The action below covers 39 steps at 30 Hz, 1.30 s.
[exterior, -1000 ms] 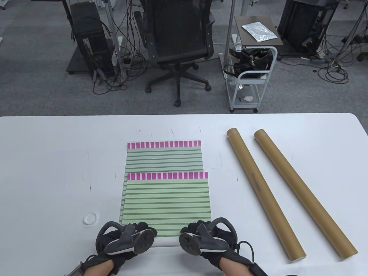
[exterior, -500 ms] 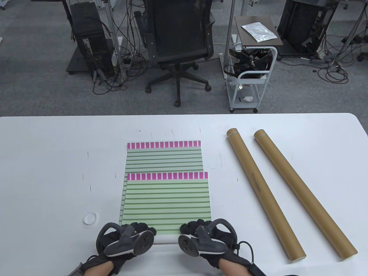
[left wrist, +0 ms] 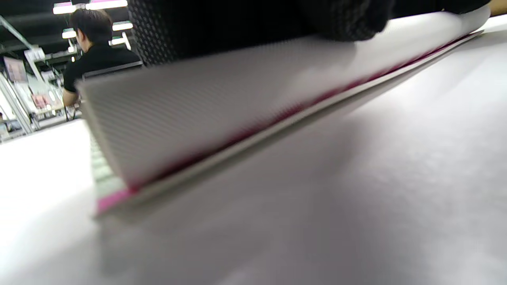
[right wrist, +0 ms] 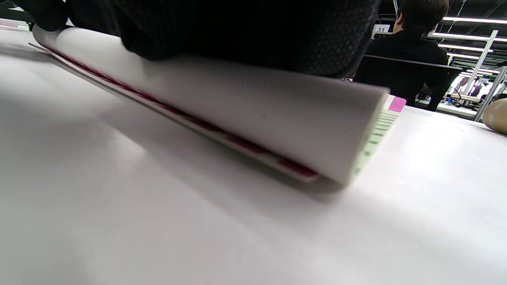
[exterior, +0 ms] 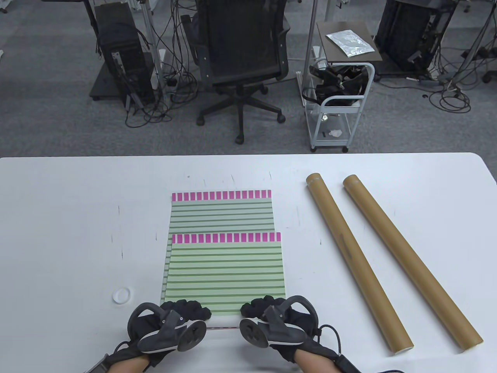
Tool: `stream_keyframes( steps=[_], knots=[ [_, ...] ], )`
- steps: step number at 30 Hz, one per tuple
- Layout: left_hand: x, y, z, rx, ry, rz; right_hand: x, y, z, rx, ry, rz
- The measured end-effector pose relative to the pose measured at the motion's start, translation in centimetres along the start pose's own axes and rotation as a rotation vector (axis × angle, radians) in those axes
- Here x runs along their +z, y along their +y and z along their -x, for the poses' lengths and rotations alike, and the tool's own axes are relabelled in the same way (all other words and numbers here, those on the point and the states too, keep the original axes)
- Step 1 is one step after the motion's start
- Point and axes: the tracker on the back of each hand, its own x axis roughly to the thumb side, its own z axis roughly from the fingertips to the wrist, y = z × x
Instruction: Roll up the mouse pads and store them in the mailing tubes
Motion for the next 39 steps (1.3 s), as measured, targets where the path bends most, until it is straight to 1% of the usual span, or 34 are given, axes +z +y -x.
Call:
stream_keyframes(
  steps=[6,7,8,10,12,13,14,15,17,21,23,26,29,30,31,32,34,39],
  knots=[
    [-0.7,-0.7,0.5,0.083,0.044,0.063,0.3,0.3,0.2,-0.010,-0.020,-0.040],
    [-0.8,-0.8,0.7,0.105,0.057,0.074,0.4,0.0,0.2,-0.008,-0.022,-0.004],
    [-1.0,-0.9,0.9,0.126,0.069,0.085,0.6,-0.5,0.1,0.003,-0.014,0.065],
    [-1.1,-1.0,1.1,0.152,0.072,0.093,0.6,-1.1,-0.5,0.022,-0.031,0.094],
    [-1.0,-1.0,1.1,0.140,0.069,0.090,0.3,-0.8,-0.8,0.048,-0.044,0.063],
    [-1.0,-1.0,1.0,0.131,0.068,0.085,0.2,-0.4,-0.8,0.069,-0.040,0.017],
    [-1.0,-1.0,1.0,0.121,0.070,0.083,0.2,-0.3,-0.6,0.078,-0.026,0.038],
    [-1.0,-1.0,0.9,0.117,0.066,0.084,0.0,-0.3,-0.5,0.061,-0.020,0.034],
    [-0.9,-0.9,0.8,0.099,0.058,0.088,-0.1,-0.1,-0.1,-0.015,0.004,0.017],
    [-0.6,-0.2,0.2,0.022,0.053,0.009,-0.1,0.1,0.3,-0.050,0.022,0.009],
    [-0.5,-0.2,0.1,0.005,0.048,0.001,-0.1,0.1,0.3,-0.044,0.024,0.008],
    [-0.6,-0.6,0.3,0.017,0.064,0.021,0.0,0.1,0.3,-0.049,0.033,0.000],
    [-0.9,-1.0,1.0,0.121,0.086,0.062,0.2,-0.4,0.3,-0.095,0.010,-0.031],
    [-1.0,-1.1,1.1,0.137,0.089,0.072,0.2,-0.6,0.3,-0.091,0.016,-0.014],
    [-1.0,-1.1,1.2,0.143,0.089,0.079,0.3,-0.7,0.3,-0.071,0.018,0.019],
    [-1.1,-1.1,1.2,0.145,0.090,0.083,0.3,-0.7,0.3,-0.044,0.022,0.030],
    [-1.1,-1.2,1.2,0.127,0.089,0.079,0.1,-0.3,0.4,0.014,0.018,-0.009],
    [-1.1,-1.2,1.3,0.145,0.090,0.091,-0.1,0.2,1.0,-0.058,0.060,-0.033]
  ],
)
